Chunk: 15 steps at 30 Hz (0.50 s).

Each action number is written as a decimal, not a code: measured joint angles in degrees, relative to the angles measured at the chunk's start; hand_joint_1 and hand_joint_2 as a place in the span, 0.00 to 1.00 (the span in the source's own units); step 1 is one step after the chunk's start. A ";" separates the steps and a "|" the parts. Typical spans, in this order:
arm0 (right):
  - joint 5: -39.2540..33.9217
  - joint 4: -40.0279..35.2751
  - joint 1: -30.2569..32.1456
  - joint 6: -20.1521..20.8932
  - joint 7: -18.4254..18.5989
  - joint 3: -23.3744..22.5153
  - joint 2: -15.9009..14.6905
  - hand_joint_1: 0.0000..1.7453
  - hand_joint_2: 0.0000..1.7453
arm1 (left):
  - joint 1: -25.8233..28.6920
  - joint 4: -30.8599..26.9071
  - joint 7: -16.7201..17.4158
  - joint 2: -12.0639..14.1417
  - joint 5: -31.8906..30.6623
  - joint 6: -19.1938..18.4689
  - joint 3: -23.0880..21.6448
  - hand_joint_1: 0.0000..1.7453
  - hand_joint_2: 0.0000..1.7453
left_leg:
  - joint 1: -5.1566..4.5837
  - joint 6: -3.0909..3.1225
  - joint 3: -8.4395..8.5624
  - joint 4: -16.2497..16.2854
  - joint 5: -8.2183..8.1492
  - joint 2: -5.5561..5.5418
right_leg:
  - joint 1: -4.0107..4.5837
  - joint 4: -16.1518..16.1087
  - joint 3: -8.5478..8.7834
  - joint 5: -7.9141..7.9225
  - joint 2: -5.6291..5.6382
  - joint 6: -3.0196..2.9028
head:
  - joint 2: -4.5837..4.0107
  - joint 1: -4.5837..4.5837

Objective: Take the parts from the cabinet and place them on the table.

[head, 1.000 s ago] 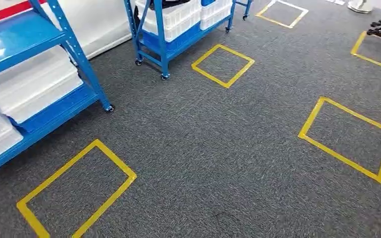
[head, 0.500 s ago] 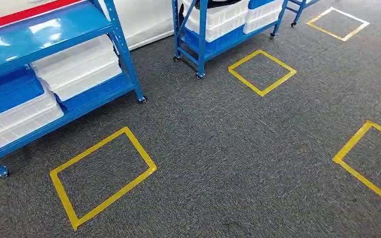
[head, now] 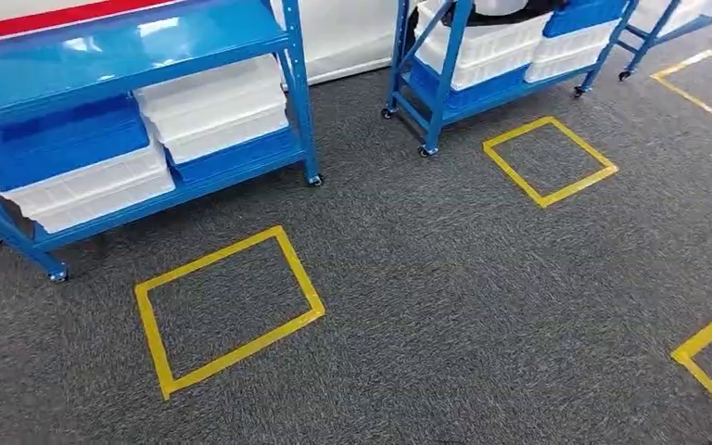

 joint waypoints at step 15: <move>0.26 0.02 0.08 0.09 0.04 -0.48 -1.05 0.00 0.00 | 0.19 0.00 0.26 0.04 0.02 0.13 0.09 0.00 0.00 | 0.36 -2.97 -4.30 8.49 -2.40 5.37 | 0.30 -6.19 3.51 0.14 -5.80 -1.87 | 0.00 -0.02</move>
